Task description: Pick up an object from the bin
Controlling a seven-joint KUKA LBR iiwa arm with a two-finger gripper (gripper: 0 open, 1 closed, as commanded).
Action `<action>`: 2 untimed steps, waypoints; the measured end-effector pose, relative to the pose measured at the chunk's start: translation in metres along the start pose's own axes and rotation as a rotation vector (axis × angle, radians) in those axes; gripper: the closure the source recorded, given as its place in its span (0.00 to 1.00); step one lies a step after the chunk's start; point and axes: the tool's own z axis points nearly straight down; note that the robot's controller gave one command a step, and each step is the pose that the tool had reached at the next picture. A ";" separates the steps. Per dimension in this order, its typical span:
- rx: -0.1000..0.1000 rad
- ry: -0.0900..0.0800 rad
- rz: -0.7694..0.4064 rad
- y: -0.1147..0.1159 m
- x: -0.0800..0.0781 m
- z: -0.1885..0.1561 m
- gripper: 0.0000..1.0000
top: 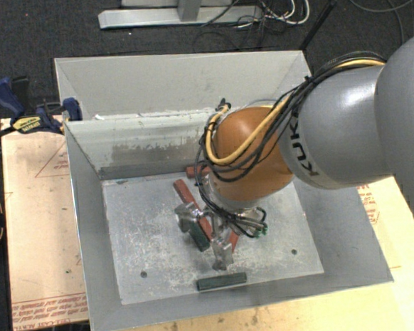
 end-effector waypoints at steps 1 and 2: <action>0.002 -0.003 0.095 -0.030 0.005 0.017 0.00; 0.001 -0.001 0.090 -0.061 -0.017 0.027 0.00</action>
Offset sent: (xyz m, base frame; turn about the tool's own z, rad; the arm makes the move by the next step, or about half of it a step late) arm 0.0602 -0.0556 -0.0322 0.1252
